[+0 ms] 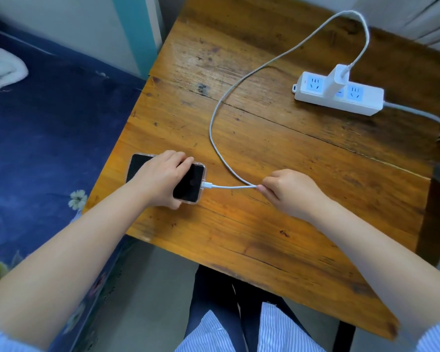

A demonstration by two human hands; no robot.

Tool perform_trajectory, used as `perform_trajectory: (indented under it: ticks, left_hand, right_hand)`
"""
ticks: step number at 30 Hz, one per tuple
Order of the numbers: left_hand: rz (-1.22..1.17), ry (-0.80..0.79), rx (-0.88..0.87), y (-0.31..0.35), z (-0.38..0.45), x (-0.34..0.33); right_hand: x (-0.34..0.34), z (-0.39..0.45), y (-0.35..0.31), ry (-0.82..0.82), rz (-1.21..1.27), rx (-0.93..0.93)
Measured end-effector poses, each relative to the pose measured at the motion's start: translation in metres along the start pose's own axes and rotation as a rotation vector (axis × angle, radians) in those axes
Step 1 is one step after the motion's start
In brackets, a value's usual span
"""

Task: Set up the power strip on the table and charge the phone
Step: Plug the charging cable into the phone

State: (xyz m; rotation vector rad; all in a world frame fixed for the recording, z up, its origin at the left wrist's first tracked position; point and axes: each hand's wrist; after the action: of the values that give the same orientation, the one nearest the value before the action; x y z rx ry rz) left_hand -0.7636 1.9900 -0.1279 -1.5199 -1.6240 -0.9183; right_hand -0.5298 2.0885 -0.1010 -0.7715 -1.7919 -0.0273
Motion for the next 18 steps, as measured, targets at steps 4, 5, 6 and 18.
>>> perform_trajectory:
  ticks: [4, 5, 6, 18]
  left_hand:
    - [0.082, -0.006, 0.003, 0.007, 0.015, 0.003]
    - [0.103, -0.017, 0.005, 0.007, 0.018, 0.003]
    - [0.12, -0.018, 0.008, 0.009, 0.025, 0.006]
    - [0.161, -0.097, 0.093, 0.012, 0.065, 0.018]
  right_hand:
    - [-0.007, 0.0, -0.002, -0.034, -0.089, -0.124]
    - [-0.012, 0.0, -0.004, -0.036, -0.086, -0.136]
    - [-0.015, 0.001, -0.003, -0.027, -0.09, -0.15]
    - [-0.036, 0.006, 0.016, 0.14, -0.038, -0.191]
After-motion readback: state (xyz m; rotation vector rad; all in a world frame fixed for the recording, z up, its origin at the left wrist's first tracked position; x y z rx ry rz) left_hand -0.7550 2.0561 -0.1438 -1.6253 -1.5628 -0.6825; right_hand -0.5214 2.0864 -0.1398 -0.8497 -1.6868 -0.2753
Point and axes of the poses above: each hand's wrist, its own z-axis towards the middle knuckle, its own x-axis out of the back of the hand, y = z × x, and after that the axes turned 7 degrees about x, right-handed
